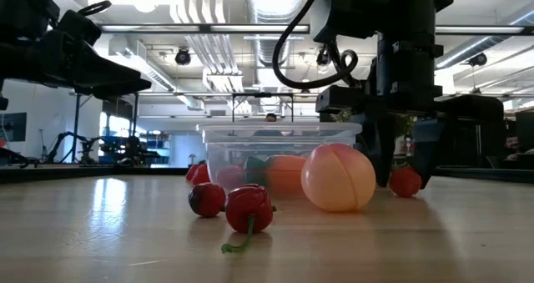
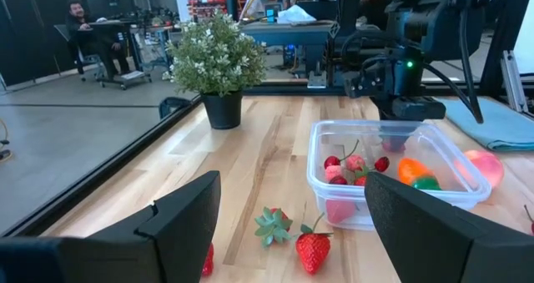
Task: Pick and placing Produce into tupperware
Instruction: Put the strawberry into the transparent bin, then put the peach into the transparent bin
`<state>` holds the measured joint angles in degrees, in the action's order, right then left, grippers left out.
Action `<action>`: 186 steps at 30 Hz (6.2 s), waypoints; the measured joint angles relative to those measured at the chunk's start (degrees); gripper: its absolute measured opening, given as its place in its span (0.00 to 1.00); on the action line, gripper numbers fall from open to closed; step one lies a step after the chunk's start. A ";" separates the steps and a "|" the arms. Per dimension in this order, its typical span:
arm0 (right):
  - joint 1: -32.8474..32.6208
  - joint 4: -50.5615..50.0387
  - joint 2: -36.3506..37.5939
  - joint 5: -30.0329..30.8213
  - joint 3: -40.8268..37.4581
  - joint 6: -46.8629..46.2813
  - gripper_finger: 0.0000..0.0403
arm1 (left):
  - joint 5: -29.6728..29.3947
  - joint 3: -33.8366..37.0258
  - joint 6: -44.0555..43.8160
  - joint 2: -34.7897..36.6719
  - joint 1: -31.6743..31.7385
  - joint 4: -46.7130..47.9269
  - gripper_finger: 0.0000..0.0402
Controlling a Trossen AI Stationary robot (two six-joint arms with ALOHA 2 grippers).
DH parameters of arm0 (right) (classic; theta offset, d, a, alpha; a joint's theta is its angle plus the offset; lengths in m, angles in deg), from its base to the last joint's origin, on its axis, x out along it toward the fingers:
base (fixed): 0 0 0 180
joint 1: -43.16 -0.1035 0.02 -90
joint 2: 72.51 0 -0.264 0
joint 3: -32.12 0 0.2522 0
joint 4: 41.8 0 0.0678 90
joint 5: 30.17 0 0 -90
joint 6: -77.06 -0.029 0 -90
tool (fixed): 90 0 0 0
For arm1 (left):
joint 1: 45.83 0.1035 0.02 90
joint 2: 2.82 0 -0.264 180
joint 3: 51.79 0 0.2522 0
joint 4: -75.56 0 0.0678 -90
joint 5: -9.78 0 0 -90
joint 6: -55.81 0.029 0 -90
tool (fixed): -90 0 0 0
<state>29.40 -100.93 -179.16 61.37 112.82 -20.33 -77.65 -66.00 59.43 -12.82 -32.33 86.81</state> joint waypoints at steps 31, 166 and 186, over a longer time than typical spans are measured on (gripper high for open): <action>1.94 -0.59 7.30 0.81 14.83 16.98 0.33 | 0.00 -0.02 0.00 -0.05 0.00 -0.06 0.70; -9.46 -15.71 -19.17 4.65 34.55 -1.42 0.85 | 0.00 0.00 0.00 0.00 0.00 -0.01 0.70; -9.44 -10.59 -19.91 0.92 30.53 -4.17 0.83 | 0.00 0.00 0.00 0.00 0.00 -0.03 0.70</action>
<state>19.95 -111.52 -199.08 62.29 143.35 -24.49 -77.65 -66.00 59.43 -12.82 -32.33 86.78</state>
